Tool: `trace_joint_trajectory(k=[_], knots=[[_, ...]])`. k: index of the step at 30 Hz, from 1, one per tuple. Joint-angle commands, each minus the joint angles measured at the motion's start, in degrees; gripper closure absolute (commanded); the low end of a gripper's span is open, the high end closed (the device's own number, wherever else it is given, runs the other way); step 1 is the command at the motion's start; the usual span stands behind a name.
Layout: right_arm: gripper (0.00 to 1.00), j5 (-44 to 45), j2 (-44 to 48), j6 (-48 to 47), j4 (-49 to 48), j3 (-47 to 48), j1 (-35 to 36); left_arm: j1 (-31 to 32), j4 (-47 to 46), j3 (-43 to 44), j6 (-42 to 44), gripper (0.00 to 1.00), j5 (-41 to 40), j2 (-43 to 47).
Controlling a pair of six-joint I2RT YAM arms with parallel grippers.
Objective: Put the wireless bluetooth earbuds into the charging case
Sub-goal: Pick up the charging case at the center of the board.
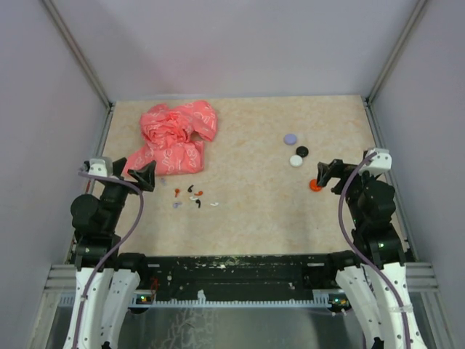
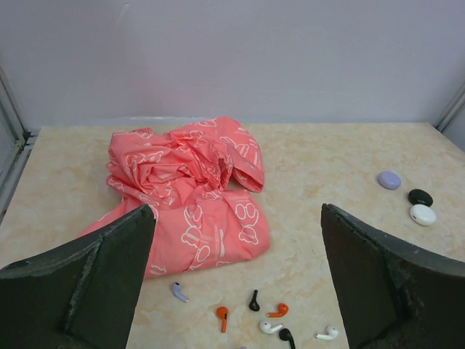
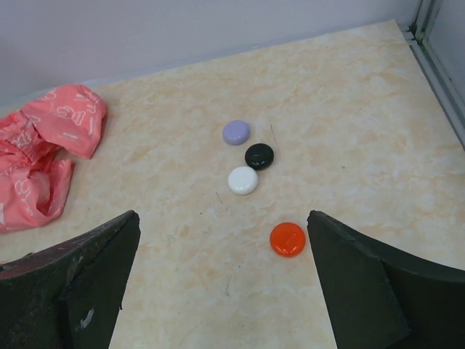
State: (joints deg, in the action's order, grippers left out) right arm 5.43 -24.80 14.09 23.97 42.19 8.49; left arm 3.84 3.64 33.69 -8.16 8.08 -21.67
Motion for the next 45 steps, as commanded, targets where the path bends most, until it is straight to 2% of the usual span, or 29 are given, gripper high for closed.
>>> trace_joint_trajectory(k=[1,9,16,23,27,45], knots=[[0.02,-0.9,-2.2,2.3,-3.1,-1.2,0.3,0.9,1.0,-0.5,-1.5,0.0,-0.8,2.0],[0.05,0.9,-17.5,5.4,-0.1,-1.8,0.3,1.2,0.8,0.1,-1.6,0.0,5.4,-1.4],[0.11,5.5,-29.2,10.4,-4.0,-5.5,0.1,1.7,0.9,0.5,-0.3,0.0,8.5,-3.6],[0.17,4.8,-39.9,13.3,-11.4,-5.9,-3.8,1.8,0.9,0.6,0.6,0.0,9.3,-4.7],[0.2,5.7,-46.6,13.5,-12.1,-4.2,-4.4,1.8,0.9,0.6,0.9,0.0,8.9,-5.6],[0.32,4.1,-60.1,10.8,-14.5,0.1,-4.2,1.9,1.0,0.8,1.4,0.0,9.2,-6.8]])
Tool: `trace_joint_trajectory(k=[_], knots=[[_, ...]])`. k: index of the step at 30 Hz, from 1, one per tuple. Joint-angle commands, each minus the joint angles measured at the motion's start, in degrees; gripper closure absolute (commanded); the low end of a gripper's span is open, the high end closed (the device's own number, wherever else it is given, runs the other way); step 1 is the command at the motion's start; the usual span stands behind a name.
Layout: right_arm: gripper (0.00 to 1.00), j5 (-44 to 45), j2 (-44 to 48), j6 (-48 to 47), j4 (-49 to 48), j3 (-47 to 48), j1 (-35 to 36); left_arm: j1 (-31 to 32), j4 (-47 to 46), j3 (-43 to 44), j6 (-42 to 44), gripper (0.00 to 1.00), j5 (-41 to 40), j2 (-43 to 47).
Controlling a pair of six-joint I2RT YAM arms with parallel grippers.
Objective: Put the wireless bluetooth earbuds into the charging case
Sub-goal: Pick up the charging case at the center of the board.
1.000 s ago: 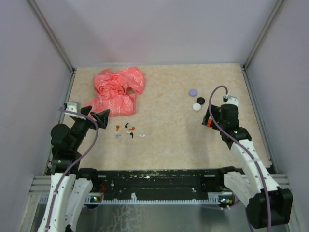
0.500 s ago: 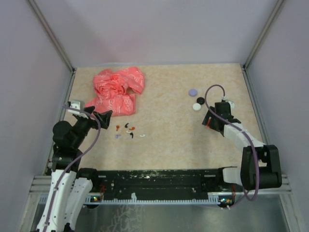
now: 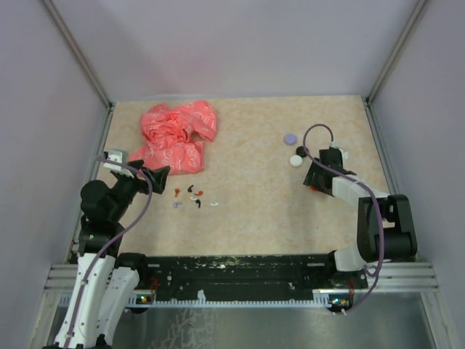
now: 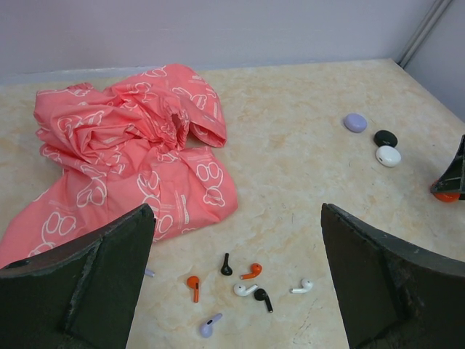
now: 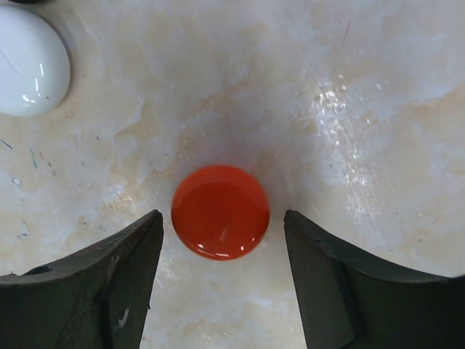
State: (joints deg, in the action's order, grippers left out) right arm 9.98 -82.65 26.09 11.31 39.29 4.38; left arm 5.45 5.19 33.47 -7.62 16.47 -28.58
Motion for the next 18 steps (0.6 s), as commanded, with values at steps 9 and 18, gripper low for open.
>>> trace_joint_trajectory(k=[9,18], knots=[[0.4,0.7,-5.5,-2.9,0.3,4.6,2.3,0.4,-0.6,1.0,0.5,0.0,1.3,0.2],[0.49,3.3,-5.3,-4.5,2.3,5.0,5.3,0.5,-0.8,1.1,-0.6,0.0,3.5,-0.5]])
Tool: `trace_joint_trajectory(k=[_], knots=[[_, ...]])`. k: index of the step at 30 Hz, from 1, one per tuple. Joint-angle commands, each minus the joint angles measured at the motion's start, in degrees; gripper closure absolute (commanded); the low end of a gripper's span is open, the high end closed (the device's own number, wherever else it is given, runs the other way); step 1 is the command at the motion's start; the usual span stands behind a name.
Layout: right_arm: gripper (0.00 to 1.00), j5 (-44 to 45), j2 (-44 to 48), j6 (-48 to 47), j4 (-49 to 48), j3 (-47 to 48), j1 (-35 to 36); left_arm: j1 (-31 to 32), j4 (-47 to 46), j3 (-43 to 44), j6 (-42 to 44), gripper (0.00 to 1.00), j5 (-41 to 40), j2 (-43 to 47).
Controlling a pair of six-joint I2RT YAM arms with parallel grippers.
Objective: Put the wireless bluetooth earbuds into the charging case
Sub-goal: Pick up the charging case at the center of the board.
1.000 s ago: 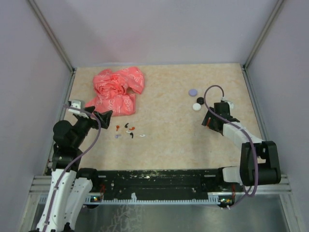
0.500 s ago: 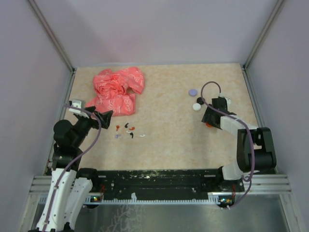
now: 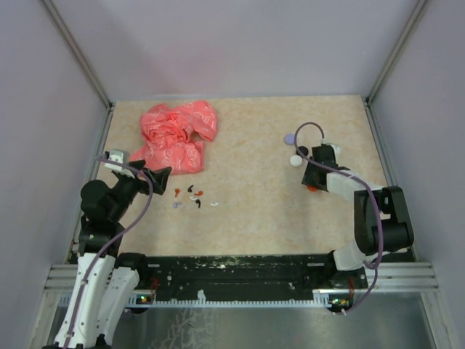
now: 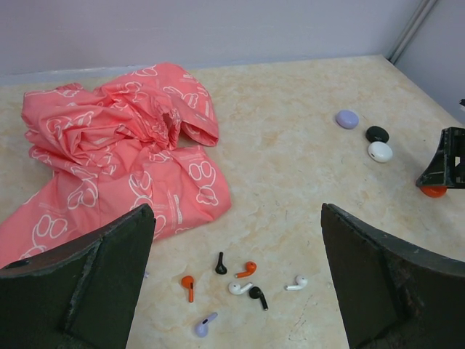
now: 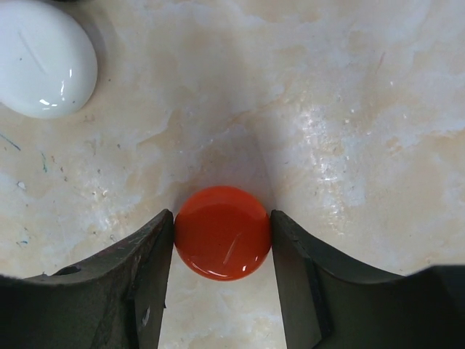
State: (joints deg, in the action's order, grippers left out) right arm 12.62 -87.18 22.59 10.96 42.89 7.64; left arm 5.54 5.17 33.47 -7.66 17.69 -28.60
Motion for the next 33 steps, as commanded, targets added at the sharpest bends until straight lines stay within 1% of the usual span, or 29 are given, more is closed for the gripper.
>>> trace_joint_trajectory(k=[1,6,9,15,20,24,30,33], knots=[[0.5,0.6,-0.7,-1.2,2.6,1.4,2.7,0.4,-0.9,1.1,-1.0,0.0,2.8,-0.7],[0.56,-1.2,1.8,-3.3,3.0,2.0,6.1,0.4,-1.4,1.5,-4.8,0.0,8.6,-4.3],[0.57,-2.2,4.6,-5.2,3.2,2.9,9.3,0.3,-1.5,2.0,-7.4,0.0,12.2,-8.2],[0.58,-6.7,9.6,-10.2,4.2,6.1,17.4,0.4,-3.7,2.1,-12.4,0.0,20.4,-14.3],[0.57,-8.2,13.4,-17.3,5.0,9.2,25.7,0.4,-6.0,1.9,-15.9,0.02,26.5,-18.8],[0.58,-12.7,15.7,-23.0,4.8,11.3,31.2,1.7,-9.3,1.0,-20.0,0.05,31.1,-21.7],[0.57,-15.3,17.7,-32.8,2.5,12.4,40.8,8.4,-13.0,-0.2,-22.7,0.05,28.8,-22.9],[0.57,-17.6,19.0,-35.6,0.6,12.2,43.1,10.1,-13.6,-0.2,-24.1,0.09,28.4,-24.6]])
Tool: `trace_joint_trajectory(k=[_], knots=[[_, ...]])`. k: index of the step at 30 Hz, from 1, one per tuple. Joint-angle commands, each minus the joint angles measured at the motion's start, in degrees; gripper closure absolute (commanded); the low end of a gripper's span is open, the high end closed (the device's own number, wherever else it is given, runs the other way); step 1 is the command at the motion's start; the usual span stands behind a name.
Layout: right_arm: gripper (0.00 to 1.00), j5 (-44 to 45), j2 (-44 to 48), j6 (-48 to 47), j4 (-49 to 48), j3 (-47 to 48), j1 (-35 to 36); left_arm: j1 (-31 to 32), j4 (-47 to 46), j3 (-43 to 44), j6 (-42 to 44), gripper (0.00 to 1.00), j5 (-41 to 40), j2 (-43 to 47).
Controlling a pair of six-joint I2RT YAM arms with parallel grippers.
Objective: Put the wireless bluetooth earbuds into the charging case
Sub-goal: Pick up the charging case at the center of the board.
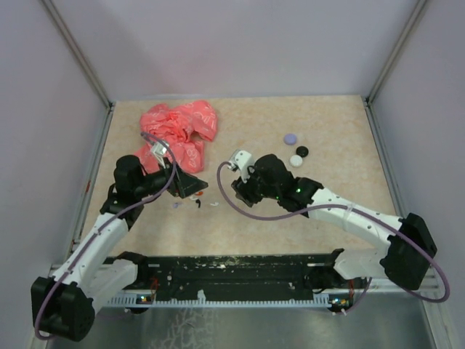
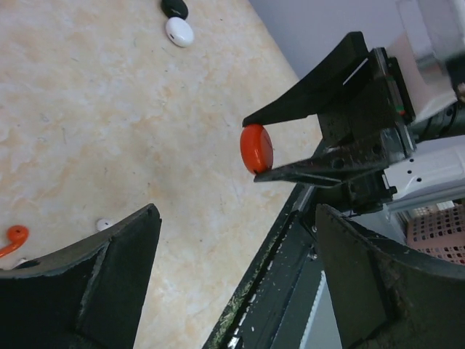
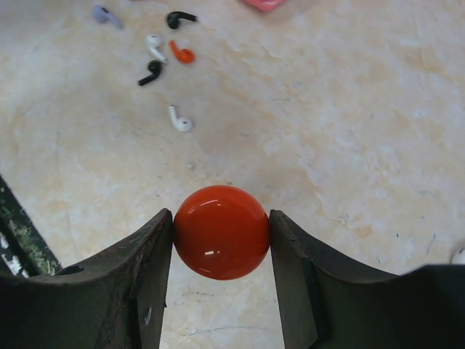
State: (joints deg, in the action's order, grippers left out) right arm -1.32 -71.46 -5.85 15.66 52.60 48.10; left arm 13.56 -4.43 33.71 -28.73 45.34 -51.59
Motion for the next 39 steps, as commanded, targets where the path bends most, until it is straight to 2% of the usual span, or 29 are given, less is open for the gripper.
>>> trace_joint_trajectory(k=[1,9,15,26,34,37,39], knots=[[0.57,-4.3,3.7,-8.2,-5.1,2.1,3.1,2.7,-4.2,-0.5,-3.5,0.1,0.8,-2.2],[0.56,-10.3,6.8,-15.6,-9.4,0.6,5.5,8.4,-10.1,-1.0,-8.4,0.23,2.5,-7.7],[0.56,-9.4,5.8,-19.1,-10.0,1.3,6.9,12.6,-11.9,0.5,-9.7,0.3,2.1,-10.2],[0.56,-4.8,2.6,-21.6,-10.0,2.3,10.2,15.3,-14.1,0.6,-10.6,0.38,0.9,-11.8],[0.56,-4.4,1.7,-21.5,-11.9,2.1,10.9,16.2,-13.2,0.5,-9.4,0.61,0.2,-13.2],[0.51,-4.6,1.7,-21.4,-11.7,2.1,10.9,16.3,-13.2,0.5,-8.7,0.7,0.4,-13.4],[0.45,-4.8,2.2,-20.8,-11.4,2.0,10.9,16.3,-12.4,0.7,-7.4,0.82,0.3,-13.3]])
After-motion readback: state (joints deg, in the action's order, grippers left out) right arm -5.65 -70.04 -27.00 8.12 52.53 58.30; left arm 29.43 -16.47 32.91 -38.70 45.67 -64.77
